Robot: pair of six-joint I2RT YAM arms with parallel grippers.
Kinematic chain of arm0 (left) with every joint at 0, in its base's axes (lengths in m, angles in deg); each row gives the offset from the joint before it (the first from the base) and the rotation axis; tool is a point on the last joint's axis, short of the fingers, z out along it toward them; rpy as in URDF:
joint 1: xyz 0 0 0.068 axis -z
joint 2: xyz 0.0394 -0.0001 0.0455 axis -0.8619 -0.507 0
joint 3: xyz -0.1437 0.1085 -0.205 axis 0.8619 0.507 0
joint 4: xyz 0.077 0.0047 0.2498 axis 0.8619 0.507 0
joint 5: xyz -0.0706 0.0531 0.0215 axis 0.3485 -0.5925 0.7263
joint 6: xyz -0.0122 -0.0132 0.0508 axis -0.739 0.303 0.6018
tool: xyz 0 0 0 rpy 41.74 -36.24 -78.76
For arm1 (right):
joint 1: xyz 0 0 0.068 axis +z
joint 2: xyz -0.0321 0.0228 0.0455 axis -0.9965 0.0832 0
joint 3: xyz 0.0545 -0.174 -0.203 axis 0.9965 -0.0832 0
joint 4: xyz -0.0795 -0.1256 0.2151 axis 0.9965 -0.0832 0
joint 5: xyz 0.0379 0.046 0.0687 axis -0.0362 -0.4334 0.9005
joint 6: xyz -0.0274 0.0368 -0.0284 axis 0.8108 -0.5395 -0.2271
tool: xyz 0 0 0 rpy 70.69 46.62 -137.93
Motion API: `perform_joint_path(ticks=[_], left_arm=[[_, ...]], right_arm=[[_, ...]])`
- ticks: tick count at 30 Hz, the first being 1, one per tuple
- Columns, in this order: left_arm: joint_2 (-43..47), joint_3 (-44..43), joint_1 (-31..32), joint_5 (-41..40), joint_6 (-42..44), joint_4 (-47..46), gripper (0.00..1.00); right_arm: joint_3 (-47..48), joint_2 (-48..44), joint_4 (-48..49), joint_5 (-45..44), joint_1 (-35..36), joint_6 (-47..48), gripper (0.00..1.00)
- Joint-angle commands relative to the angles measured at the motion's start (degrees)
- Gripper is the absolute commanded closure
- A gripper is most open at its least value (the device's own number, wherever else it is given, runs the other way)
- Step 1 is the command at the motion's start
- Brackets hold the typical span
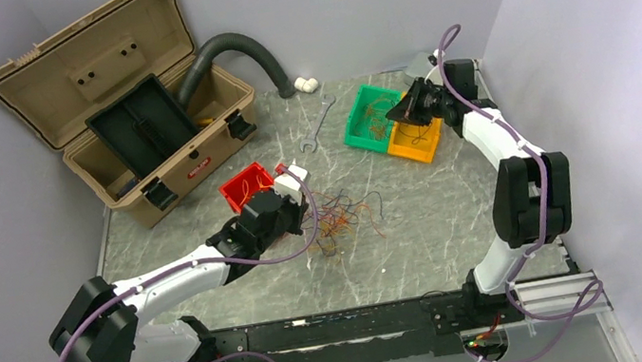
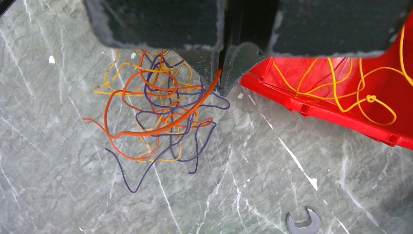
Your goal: Untangle the cables
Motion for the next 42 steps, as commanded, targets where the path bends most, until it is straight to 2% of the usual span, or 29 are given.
perform_joint_path(ticks=[1,4,9,11,19,23,26,35,40,42], left_arm=[[1.6,0.0,0.2,0.1,-0.3,-1.9,1.00],[1.7,0.1,0.2,-0.3,-0.2,-1.8,1.00],[1.7,0.1,0.2,-0.2,-0.1,-1.9,1.00],[1.6,0.1,0.2,0.1,-0.1,-1.8,1.00],[1.9,0.3,0.2,-0.2,0.0,-1.8,1.00],[1.9,0.3,0.2,-0.4,-0.1,-1.8,1.00],[1.8,0.2,0.2,-0.3,-0.1,-1.8,1.00],[1.3,0.1,0.2,-0.3,0.0,-1.8,1.00],[1.1,0.1,0.2,-0.2,0.1,-1.9,1.00],[1.3,0.2,0.2,-0.1,0.1,-2.0,1.00]], right_arm=[[1.9,0.0,1.5,5.2,0.0,2.0,1.00],[0.7,-0.1,1.6,3.5,-1.1,2.1,1.00],[-2.9,2.0,8.2,7.3,-6.6,-2.4,1.00],[-2.3,3.4,8.0,5.9,-7.5,-2.4,1.00],[2.2,9.1,2.4,-7.9,-8.0,0.2,1.00],[3.8,10.0,0.2,-18.8,-6.6,3.0,1.00],[6.5,11.5,-2.2,-27.1,-3.1,6.3,1.00],[10.5,18.4,-2.6,-37.8,1.9,9.0,1.00],[6.8,11.4,-0.5,-37.2,3.1,9.1,0.74],[6.0,7.7,-1.0,-36.7,3.1,9.2,0.70]])
